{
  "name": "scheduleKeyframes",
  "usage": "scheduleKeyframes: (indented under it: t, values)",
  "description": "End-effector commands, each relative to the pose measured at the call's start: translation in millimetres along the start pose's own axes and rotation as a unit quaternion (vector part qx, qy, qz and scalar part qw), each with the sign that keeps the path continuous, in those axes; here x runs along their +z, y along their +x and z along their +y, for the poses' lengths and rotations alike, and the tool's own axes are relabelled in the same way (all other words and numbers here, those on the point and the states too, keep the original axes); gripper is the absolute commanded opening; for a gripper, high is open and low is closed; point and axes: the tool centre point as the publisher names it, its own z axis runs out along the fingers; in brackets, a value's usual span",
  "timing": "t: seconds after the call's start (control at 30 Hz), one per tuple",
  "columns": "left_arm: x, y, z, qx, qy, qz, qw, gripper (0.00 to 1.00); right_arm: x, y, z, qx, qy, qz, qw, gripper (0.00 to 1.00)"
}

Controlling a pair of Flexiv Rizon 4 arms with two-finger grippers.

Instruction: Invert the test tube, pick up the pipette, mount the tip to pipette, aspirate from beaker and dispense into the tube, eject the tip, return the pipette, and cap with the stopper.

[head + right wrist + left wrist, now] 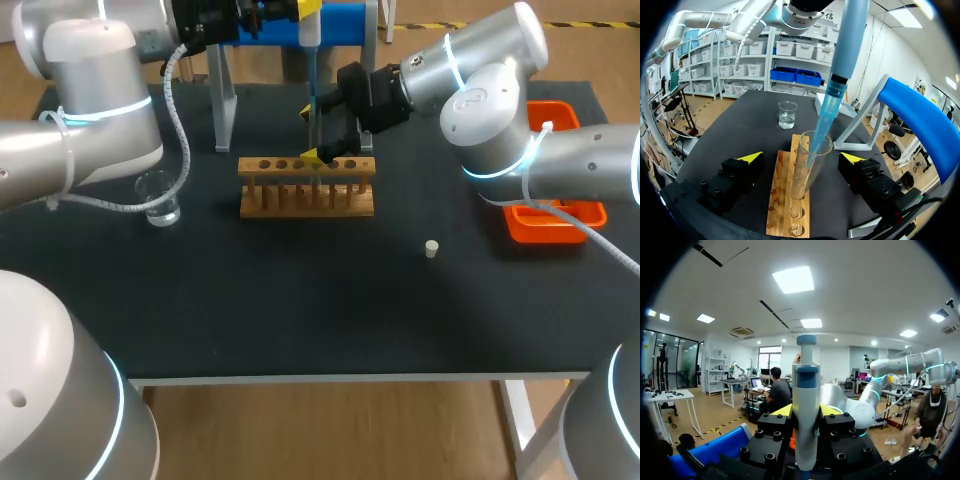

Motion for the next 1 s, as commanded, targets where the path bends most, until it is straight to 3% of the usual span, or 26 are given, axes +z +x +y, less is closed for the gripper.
scheduleKeyframes:
  t: [0.03, 1.0]
  values:
    - [0, -2.0, 3.1, 0.001, 0.004, 0.004, 1.000, 0.00, -1, 0, 0, 0.000, 0.001, 0.001, 1.000, 1.00]
    - [0, -4.6, 20.0, 0.002, 0.001, 0.009, 1.000, 0.00, -1, 0, 0, 0.000, 0.001, 0.001, 1.000, 1.00]
